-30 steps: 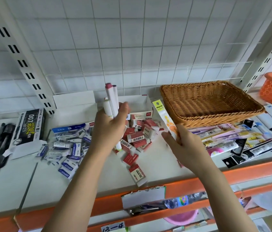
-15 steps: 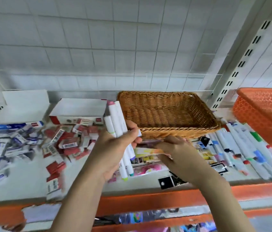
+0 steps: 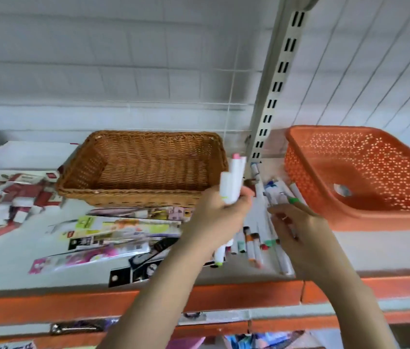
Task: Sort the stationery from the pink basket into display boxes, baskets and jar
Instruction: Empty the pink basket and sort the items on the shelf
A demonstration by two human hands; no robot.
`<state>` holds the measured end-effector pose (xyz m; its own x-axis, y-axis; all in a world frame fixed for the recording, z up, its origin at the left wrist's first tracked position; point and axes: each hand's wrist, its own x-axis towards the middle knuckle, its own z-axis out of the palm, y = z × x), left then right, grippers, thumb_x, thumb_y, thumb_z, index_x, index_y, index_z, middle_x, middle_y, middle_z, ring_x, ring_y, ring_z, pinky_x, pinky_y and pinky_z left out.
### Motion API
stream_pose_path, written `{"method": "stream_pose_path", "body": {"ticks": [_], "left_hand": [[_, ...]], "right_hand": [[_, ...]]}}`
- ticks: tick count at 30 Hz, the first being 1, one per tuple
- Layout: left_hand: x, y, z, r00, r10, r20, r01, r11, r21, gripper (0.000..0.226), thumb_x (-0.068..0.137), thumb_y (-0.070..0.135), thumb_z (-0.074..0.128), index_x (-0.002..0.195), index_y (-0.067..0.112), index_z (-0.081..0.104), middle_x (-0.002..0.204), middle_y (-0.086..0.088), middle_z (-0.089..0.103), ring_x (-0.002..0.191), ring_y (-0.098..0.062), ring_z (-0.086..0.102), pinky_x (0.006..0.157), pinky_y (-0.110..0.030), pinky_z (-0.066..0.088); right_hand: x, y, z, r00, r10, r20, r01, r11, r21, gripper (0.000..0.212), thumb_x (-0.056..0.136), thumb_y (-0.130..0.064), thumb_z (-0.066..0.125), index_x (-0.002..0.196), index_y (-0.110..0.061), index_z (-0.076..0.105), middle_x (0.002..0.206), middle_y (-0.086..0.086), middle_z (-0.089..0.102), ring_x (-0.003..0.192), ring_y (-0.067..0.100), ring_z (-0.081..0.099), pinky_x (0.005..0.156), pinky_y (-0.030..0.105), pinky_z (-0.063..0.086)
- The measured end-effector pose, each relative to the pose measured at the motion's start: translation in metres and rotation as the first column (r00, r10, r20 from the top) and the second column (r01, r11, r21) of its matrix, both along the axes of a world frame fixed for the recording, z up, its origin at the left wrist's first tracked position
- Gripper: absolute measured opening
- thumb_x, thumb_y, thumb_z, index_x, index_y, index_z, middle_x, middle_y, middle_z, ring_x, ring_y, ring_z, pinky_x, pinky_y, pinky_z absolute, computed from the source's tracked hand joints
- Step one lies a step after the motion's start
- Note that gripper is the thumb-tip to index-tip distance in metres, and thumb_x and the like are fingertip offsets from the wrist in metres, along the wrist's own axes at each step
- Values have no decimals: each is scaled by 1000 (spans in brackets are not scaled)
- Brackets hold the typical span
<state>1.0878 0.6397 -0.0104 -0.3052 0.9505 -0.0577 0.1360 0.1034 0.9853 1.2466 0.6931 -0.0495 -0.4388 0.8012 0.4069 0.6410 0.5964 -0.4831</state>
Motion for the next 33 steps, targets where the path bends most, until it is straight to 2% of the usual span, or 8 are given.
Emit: {"method": "stream_pose_path", "body": {"ticks": [3,8,11,14,22,27,29,33], "left_hand": [[25,32,6,966,31,-256,-20,999,44,30,93,24,53,75,0,59,57,-6,46,46,-12,45,41,-16,29],[42,77,-4,829,37,-558,-122,986,-115,47,92,46,49,105,3,59,98,-12,64,91,-27,62,61,-25,38],[42,83,-8,707,3,-707,-190,964,-186,53,94,51,41,114,3,53,108,-12,60,91,-26,58,64,-29,40],[42,79,-8,604,-66,-794,-197,953,-229,56,95,53,35,113,3,53,108,-12,59,97,-28,57,66,-31,39],[42,52,-8,468,-161,-869,-27,980,-196,62,94,56,36,116,-1,50,113,-14,52,106,-27,50,83,-34,41],[30,41,-13,480,-119,-869,170,985,-41,55,95,37,49,139,8,34,129,-5,41,115,-21,47,90,-23,33],[24,38,-8,496,-67,-866,241,969,62,46,95,26,51,137,11,39,128,-4,44,110,-20,50,86,-21,33],[3,25,3,494,45,-869,285,935,210,32,92,11,56,124,8,54,121,-5,53,97,-18,58,82,-19,36]], "right_hand": [[20,9,1,999,-37,-33,37,999,-7,16,83,1,59,93,-5,70,86,9,67,66,27,63,60,20,37],[29,20,-3,998,-36,-42,35,999,-36,18,83,3,61,96,-5,70,89,9,68,69,24,63,65,28,47],[26,21,-4,998,-29,-54,28,999,-32,16,84,2,59,93,-5,69,86,11,65,67,27,62,63,39,51],[23,21,-5,998,-27,-55,27,1000,-2,14,81,5,60,89,-4,69,78,7,59,63,28,58,59,37,48],[23,22,-11,996,-50,-74,53,998,43,15,79,10,61,84,-3,68,75,-2,50,58,24,55,58,21,35],[24,20,-14,994,-66,-86,71,996,56,15,81,5,56,85,-1,69,77,11,62,59,28,58,61,25,37],[23,16,-14,994,-83,-78,87,995,52,15,81,8,59,87,-1,70,80,13,63,61,30,60,60,25,39],[10,1,-11,987,-132,-94,140,987,85,13,83,1,58,88,-3,70,85,13,63,65,34,61,59,38,52]]}}
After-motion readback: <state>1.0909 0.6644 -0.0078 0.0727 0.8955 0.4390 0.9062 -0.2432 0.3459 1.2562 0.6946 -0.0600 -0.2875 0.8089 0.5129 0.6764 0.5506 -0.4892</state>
